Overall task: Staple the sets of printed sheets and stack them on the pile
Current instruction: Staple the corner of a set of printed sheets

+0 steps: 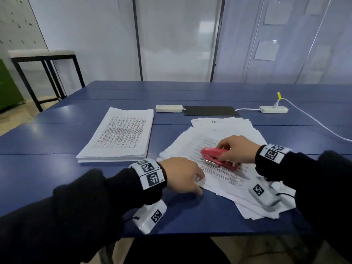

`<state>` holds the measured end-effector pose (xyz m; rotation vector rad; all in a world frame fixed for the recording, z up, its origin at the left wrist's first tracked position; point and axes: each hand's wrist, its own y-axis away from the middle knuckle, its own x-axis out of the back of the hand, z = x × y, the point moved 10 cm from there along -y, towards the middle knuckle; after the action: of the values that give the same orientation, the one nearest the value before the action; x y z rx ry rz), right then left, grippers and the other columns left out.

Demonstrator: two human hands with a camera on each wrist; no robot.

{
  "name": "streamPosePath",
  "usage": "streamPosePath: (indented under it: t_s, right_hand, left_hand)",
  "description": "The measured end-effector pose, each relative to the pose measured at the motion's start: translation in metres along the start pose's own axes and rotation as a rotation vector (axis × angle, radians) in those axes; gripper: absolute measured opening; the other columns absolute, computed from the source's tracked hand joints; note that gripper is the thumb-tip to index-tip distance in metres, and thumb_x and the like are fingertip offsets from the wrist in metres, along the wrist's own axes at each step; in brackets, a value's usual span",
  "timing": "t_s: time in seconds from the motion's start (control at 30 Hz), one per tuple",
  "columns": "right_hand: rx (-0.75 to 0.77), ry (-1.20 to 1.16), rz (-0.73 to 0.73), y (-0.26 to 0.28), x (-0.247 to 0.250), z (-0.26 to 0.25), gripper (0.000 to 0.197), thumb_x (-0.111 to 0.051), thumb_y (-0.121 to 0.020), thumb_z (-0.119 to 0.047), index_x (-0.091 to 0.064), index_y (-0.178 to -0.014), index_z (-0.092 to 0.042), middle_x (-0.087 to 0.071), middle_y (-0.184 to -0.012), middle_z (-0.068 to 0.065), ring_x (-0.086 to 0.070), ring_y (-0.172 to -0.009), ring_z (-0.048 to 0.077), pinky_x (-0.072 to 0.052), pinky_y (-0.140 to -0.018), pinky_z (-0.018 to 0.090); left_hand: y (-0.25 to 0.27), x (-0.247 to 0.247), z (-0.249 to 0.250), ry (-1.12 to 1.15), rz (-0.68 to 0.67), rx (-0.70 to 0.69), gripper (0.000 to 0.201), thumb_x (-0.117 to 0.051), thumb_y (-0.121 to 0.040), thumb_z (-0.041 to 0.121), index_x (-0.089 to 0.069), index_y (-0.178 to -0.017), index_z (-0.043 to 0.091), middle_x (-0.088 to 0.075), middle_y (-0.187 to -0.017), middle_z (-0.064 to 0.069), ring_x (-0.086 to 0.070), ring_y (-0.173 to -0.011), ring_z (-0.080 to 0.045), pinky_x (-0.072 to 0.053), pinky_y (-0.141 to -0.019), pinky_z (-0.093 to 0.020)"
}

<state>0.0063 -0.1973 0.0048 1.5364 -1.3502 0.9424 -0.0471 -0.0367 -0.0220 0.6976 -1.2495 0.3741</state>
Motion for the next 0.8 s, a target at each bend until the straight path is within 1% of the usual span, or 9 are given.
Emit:
streamPosePath:
  t_s: [0.1,0.17,0.27,0.37,0.53,0.6,0.67,0.7,0.8]
  right_hand:
    - [0.019,0.028,0.003,-0.006,0.003,-0.001,0.027,-0.079,-0.085,-0.027,-0.07,-0.111,-0.03,-0.07,-0.104,-0.005,-0.063,-0.084,0.012,-0.05,-0.066,0.023]
    - [0.029,0.061,-0.023,-0.008,-0.001,-0.002,0.034,-0.08,-0.085,-0.028,-0.067,-0.117,-0.03,-0.067,-0.111,-0.005,-0.061,-0.092,0.015,-0.045,-0.072,0.025]
    - [0.016,0.053,-0.123,-0.007,-0.013,-0.001,0.043,-0.086,-0.08,-0.039,-0.061,-0.116,-0.033,-0.067,-0.11,-0.007,-0.061,-0.088,0.01,-0.046,-0.072,0.025]
    - [0.015,0.119,-0.171,-0.007,-0.018,0.004,0.058,-0.089,-0.075,-0.046,-0.058,-0.123,-0.036,-0.066,-0.113,-0.009,-0.061,-0.093,0.011,-0.051,-0.082,0.029]
    - [-0.031,0.162,-0.173,-0.013,-0.011,0.014,0.072,-0.092,-0.071,-0.044,-0.055,-0.131,-0.036,-0.063,-0.117,-0.008,-0.06,-0.103,0.018,-0.045,-0.086,0.03]
    - [-0.046,0.206,-0.169,-0.015,-0.007,0.018,0.061,-0.091,-0.072,-0.042,-0.058,-0.122,-0.034,-0.063,-0.113,-0.007,-0.06,-0.102,0.019,-0.044,-0.083,0.03]
    - [-0.057,0.231,-0.154,-0.016,-0.002,0.024,0.053,-0.091,-0.072,-0.042,-0.057,-0.113,-0.036,-0.064,-0.109,-0.006,-0.061,-0.097,0.018,-0.045,-0.079,0.03]
    - [-0.066,0.228,-0.146,-0.016,0.001,0.028,0.05,-0.091,-0.073,-0.041,-0.057,-0.11,-0.036,-0.065,-0.107,-0.006,-0.061,-0.094,0.017,-0.046,-0.077,0.029]
    - [-0.102,0.137,-0.082,-0.015,0.014,0.044,0.032,-0.087,-0.08,-0.03,-0.062,-0.1,-0.033,-0.067,-0.101,-0.004,-0.062,-0.08,0.013,-0.049,-0.064,0.026]
  left_hand:
    - [0.02,-0.004,0.02,0.301,-0.103,-0.08,0.046,-0.07,-0.092,0.047,-0.065,-0.136,0.032,-0.067,-0.132,0.01,-0.061,-0.119,-0.011,-0.046,-0.106,-0.03]
    - [0.026,0.018,0.013,0.429,0.004,-0.062,0.039,-0.07,-0.097,0.032,-0.066,-0.136,0.03,-0.071,-0.127,0.012,-0.064,-0.114,-0.004,-0.046,-0.106,-0.024]
    - [0.033,0.05,-0.038,0.189,0.226,0.163,0.036,-0.066,-0.097,0.036,-0.067,-0.133,0.029,-0.071,-0.126,0.008,-0.064,-0.113,-0.012,-0.05,-0.102,-0.032]
    - [0.037,0.025,-0.071,-0.024,0.041,0.353,0.04,-0.064,-0.093,0.033,-0.067,-0.13,0.018,-0.072,-0.12,-0.004,-0.066,-0.112,-0.026,-0.055,-0.095,-0.036]
    - [0.024,0.02,-0.086,0.304,0.122,0.395,0.061,-0.072,-0.093,0.026,-0.049,-0.149,0.018,-0.062,-0.135,-0.004,-0.062,-0.117,-0.025,-0.05,-0.097,-0.031]
    - [0.015,0.021,-0.093,0.634,0.199,0.451,0.048,-0.076,-0.092,0.02,-0.057,-0.135,0.008,-0.065,-0.117,-0.008,-0.067,-0.093,-0.027,-0.057,-0.089,-0.039]
    - [0.009,0.017,-0.097,0.977,0.303,0.502,0.019,-0.073,-0.094,0.007,-0.054,-0.095,0.007,-0.062,-0.094,-0.013,-0.062,-0.067,-0.024,-0.062,-0.062,-0.039]
    - [0.007,0.014,-0.101,1.095,0.352,0.537,0.028,-0.071,-0.094,0.001,-0.048,-0.083,0.012,-0.061,-0.087,-0.014,-0.061,-0.059,-0.021,-0.06,-0.048,-0.033]
    - [-0.004,0.009,-0.107,1.273,0.441,0.569,0.018,-0.078,-0.088,-0.002,-0.06,-0.085,0.002,-0.068,-0.07,-0.011,-0.065,-0.045,-0.016,-0.052,-0.04,-0.027]
